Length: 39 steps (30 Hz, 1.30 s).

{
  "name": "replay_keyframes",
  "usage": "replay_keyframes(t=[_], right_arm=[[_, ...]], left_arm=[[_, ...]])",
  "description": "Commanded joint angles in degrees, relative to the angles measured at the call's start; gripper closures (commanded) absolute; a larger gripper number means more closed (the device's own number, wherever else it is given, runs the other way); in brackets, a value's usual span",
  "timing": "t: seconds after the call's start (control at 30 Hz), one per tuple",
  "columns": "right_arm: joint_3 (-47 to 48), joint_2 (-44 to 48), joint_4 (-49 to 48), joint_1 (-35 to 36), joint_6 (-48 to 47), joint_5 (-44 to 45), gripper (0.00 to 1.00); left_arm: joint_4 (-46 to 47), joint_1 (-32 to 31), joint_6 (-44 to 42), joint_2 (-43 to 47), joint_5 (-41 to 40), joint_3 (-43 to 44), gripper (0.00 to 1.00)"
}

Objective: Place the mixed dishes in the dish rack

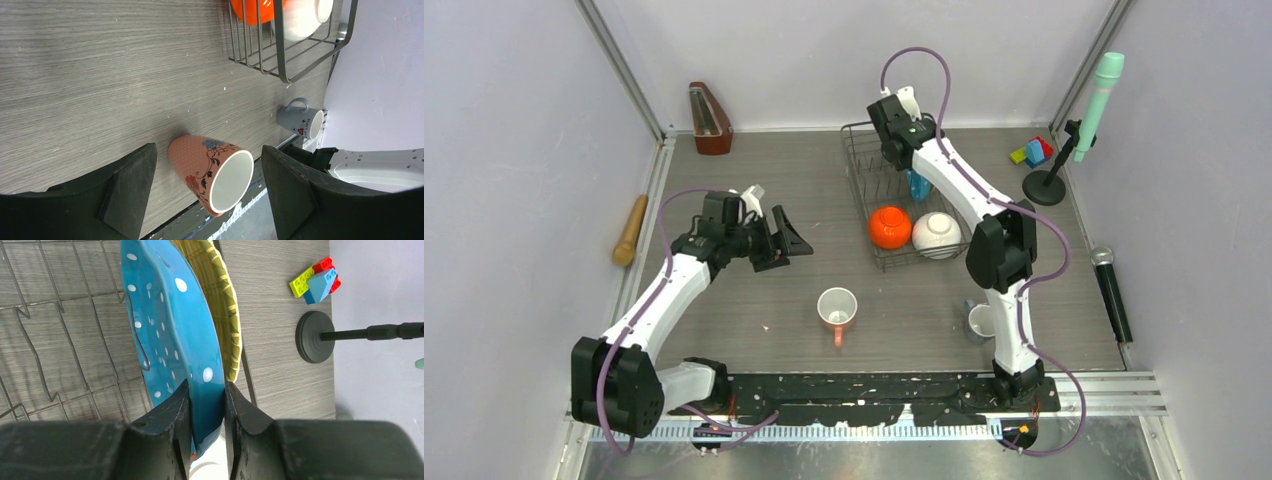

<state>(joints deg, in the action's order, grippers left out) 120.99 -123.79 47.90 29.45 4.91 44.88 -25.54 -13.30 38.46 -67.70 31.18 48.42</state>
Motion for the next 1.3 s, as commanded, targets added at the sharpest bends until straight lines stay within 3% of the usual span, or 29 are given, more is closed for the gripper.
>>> replay_keyframes(t=[0.0,0.1,0.17,0.33,0.53,0.73,0.83,1.0,1.27], right_arm=[[-0.11,3.15,-1.62,-2.42,4.87,-3.76,0.86],[0.8,3.36,-1.51,-2.55,4.53,-4.08,0.47],[2.04,3.25,-1.22,-2.56,4.05,-3.74,0.32],[7.36,2.73,1.51,-2.56,3.16,-3.74,0.11],[8.87,5.26,3.47,-2.47,3.8,-7.31,0.07],[2.8,13.25,3.55,-2.32,7.89,-16.79,0.07],[-6.2,20.78,1.38,-2.17,10.42,-23.27,0.07],[-22.93,34.43,-5.43,-1.79,14.35,-29.82,0.07],[-37.07,50.53,-6.11,-1.69,15.93,-33.47,0.07]], left_arm=[[0.06,-0.5,-1.38,-0.12,-0.15,0.79,0.21],[-0.03,-0.5,-1.58,-0.79,-0.05,0.79,0.2],[-0.04,-0.54,-1.63,-1.41,0.49,0.95,0.2],[-0.48,-0.81,-1.95,-1.55,0.51,1.52,0.2],[-2.09,-1.88,-3.15,-2.05,0.67,2.43,0.2],[-6.45,-5.35,-6.25,-1.87,0.68,3.78,0.2],[-9.13,-7.5,-7.93,-0.84,-0.33,4.44,0.21],[-17.05,-12.57,-11.01,-0.05,-8.55,6.77,0.22],[-20.73,-22.71,-9.07,-0.42,-20.67,7.74,0.29]])
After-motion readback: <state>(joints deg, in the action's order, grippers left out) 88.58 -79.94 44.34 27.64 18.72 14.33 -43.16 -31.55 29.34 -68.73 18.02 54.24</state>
